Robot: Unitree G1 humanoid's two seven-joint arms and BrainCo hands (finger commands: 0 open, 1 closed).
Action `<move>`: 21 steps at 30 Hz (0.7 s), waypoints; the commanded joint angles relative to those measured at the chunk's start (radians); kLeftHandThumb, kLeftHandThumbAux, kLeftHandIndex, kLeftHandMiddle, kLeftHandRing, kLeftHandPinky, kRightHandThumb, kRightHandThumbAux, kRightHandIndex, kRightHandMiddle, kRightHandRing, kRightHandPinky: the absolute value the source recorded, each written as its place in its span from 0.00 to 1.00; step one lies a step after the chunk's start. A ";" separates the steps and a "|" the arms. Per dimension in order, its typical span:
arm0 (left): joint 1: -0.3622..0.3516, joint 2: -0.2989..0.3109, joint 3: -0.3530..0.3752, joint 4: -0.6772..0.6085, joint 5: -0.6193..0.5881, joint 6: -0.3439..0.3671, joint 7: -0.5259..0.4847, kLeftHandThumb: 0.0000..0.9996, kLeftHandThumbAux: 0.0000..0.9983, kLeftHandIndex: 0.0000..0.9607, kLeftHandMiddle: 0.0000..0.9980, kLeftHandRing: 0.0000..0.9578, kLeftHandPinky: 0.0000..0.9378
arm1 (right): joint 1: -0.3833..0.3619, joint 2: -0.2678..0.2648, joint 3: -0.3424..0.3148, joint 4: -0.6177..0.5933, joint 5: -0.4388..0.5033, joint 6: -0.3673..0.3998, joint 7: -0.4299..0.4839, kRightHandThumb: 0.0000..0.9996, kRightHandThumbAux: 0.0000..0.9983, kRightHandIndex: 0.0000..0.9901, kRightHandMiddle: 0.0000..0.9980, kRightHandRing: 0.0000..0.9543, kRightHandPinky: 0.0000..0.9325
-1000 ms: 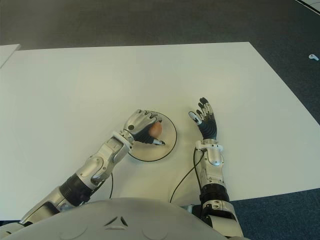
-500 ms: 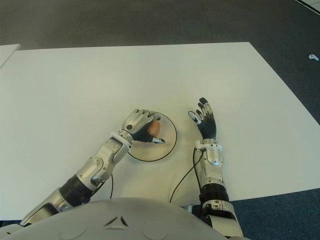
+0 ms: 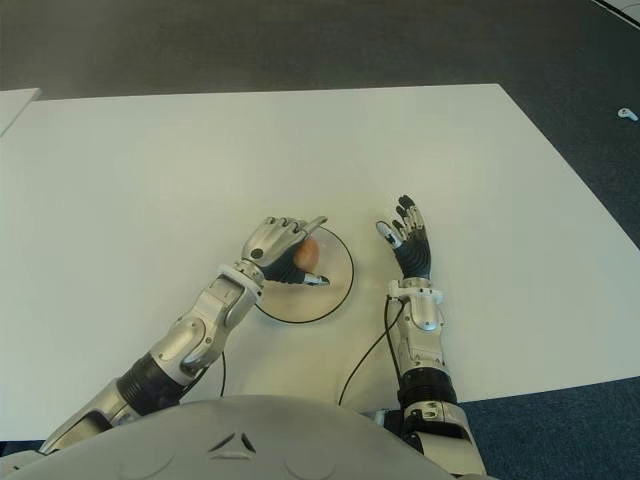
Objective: Put the apples into the plate.
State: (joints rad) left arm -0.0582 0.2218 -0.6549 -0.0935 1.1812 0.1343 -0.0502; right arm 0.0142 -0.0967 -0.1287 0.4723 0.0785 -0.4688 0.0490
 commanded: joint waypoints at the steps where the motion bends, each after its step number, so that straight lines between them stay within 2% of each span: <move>1: 0.005 0.004 -0.007 -0.022 0.015 0.008 -0.023 0.02 0.38 0.00 0.00 0.00 0.00 | 0.093 0.040 0.022 0.057 -0.002 0.100 0.005 0.16 0.53 0.03 0.00 0.00 0.00; 10: 0.002 0.009 -0.012 -0.045 0.041 0.017 -0.075 0.02 0.37 0.00 0.00 0.00 0.00 | 0.098 0.043 0.018 0.060 0.000 0.069 0.003 0.16 0.51 0.06 0.02 0.00 0.00; 21: 0.003 0.014 -0.012 -0.059 0.042 0.013 -0.105 0.02 0.34 0.00 0.00 0.00 0.00 | 0.114 0.040 0.028 0.027 -0.021 0.091 -0.017 0.14 0.51 0.05 0.02 0.00 0.00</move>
State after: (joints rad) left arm -0.0569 0.2298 -0.6654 -0.1343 1.2171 0.1470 -0.1318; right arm 0.0393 -0.0911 -0.1176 0.4387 0.0700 -0.4588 0.0385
